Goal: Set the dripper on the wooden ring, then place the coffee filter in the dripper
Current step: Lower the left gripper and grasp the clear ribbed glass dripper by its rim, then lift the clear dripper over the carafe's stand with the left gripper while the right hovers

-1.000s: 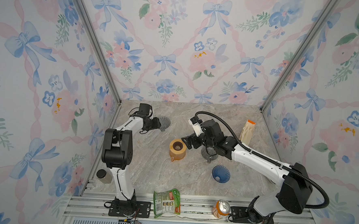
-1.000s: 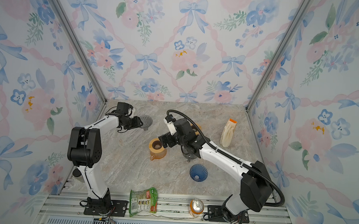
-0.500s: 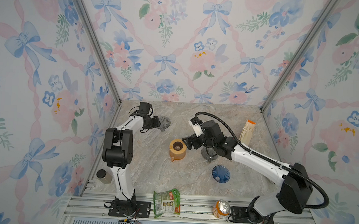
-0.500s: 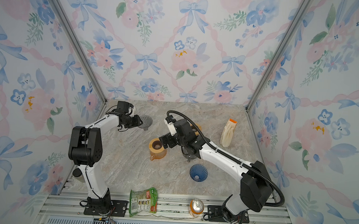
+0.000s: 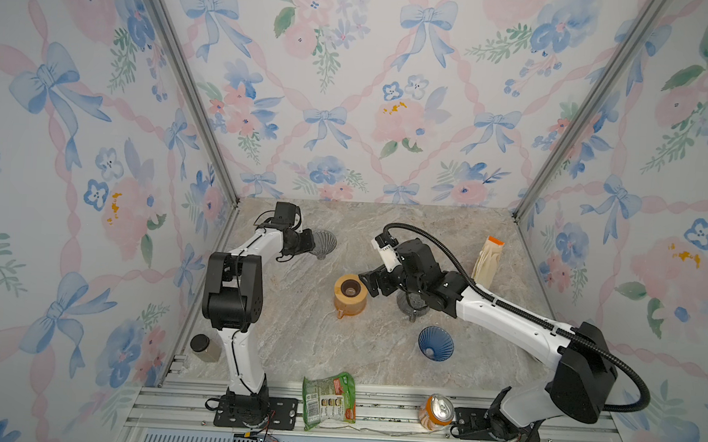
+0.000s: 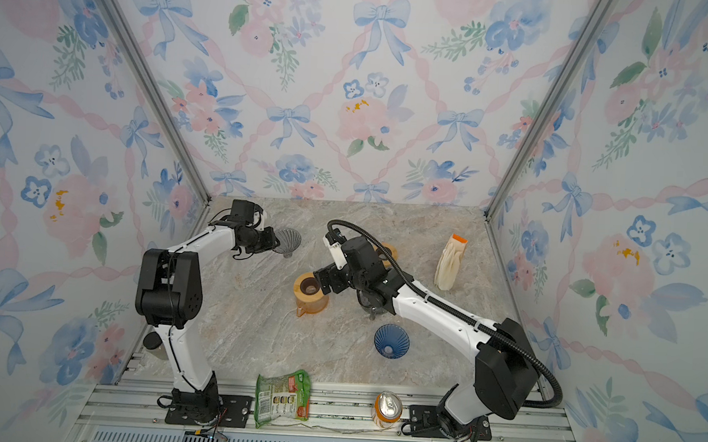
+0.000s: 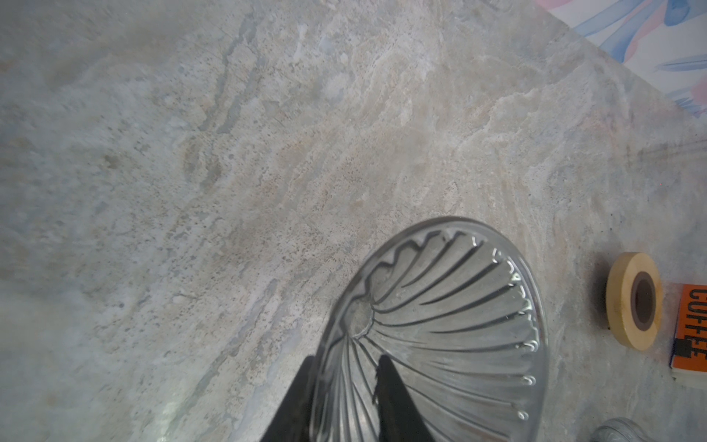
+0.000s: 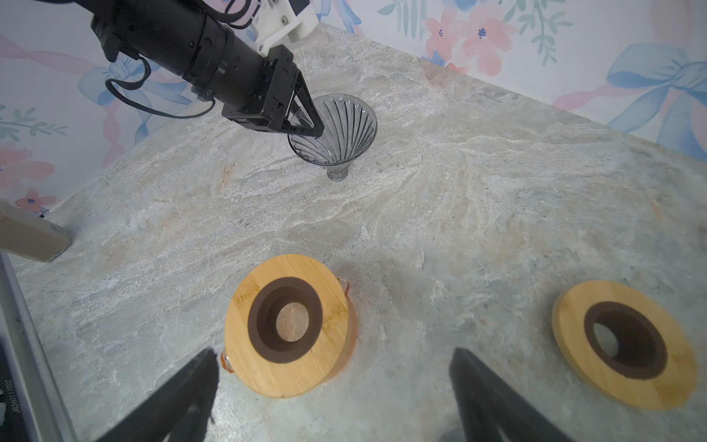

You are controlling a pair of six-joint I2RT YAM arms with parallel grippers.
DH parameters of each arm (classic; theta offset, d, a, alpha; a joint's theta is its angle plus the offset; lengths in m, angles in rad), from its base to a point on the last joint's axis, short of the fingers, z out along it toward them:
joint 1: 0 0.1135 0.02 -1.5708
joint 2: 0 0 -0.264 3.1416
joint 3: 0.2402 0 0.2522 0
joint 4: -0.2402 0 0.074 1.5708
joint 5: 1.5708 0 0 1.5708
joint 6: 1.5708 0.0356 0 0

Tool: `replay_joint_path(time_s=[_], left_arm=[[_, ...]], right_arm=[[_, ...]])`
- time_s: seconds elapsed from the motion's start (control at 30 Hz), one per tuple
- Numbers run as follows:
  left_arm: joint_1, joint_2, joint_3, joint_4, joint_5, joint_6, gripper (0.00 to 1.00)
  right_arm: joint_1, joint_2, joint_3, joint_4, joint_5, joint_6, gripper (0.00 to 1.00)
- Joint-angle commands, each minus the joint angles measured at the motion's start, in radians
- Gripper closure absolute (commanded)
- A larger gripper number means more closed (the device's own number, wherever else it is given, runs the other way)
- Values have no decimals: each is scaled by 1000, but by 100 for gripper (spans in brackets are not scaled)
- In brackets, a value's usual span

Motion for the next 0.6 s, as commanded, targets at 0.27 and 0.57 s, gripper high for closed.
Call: replay_joint_path(time_s=[0.27,0.57], left_arm=[[7,24,19,0,1,-19,79],[7,33,24,2,14,-24,84]], right_arm=[[16,-42,-26,7,29,-9,4],[16,-50,-36,20,43,-8,4]])
